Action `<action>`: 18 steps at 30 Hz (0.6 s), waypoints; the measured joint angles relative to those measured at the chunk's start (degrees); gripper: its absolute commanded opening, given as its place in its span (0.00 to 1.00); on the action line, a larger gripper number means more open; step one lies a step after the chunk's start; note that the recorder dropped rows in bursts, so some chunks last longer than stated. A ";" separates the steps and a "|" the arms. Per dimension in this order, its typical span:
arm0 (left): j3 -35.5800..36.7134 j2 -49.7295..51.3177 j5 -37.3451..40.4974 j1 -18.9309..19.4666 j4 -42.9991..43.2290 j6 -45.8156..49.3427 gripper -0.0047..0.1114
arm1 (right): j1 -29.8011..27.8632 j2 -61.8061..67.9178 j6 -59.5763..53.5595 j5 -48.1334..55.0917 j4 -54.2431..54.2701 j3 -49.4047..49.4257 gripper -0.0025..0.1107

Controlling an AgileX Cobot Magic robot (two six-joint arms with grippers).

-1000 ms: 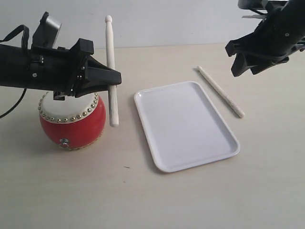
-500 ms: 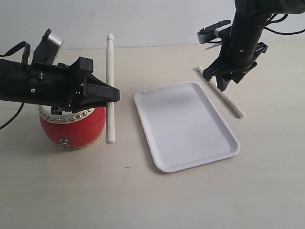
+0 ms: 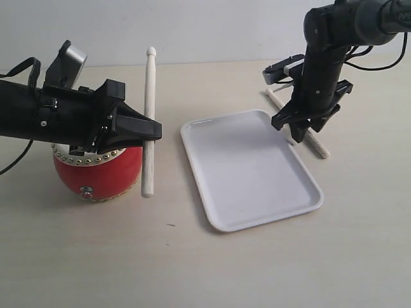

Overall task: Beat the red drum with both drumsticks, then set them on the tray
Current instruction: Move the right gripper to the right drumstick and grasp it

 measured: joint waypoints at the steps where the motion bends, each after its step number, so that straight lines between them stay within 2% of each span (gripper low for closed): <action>1: 0.00 0.00 0.00 0.00 0.00 0.00 0.04 | 0.00 0.21 0.14 -0.14 0.00 0.00 0.44; 3: 0.00 0.00 0.00 0.00 0.00 0.00 0.04 | 0.00 0.71 0.49 -0.37 -0.09 0.00 0.43; 5: 0.00 0.00 0.00 0.00 0.00 0.00 0.04 | 0.00 1.17 1.34 -0.50 -1.51 -0.22 0.36; 11: 0.00 0.00 0.10 0.00 0.00 0.00 0.04 | 0.00 1.59 6.66 -0.50 -6.89 -0.22 0.02; 18: 0.00 0.00 1.03 0.43 0.57 0.00 0.04 | 0.00 1.28 8.67 -0.50 -8.56 -0.22 0.02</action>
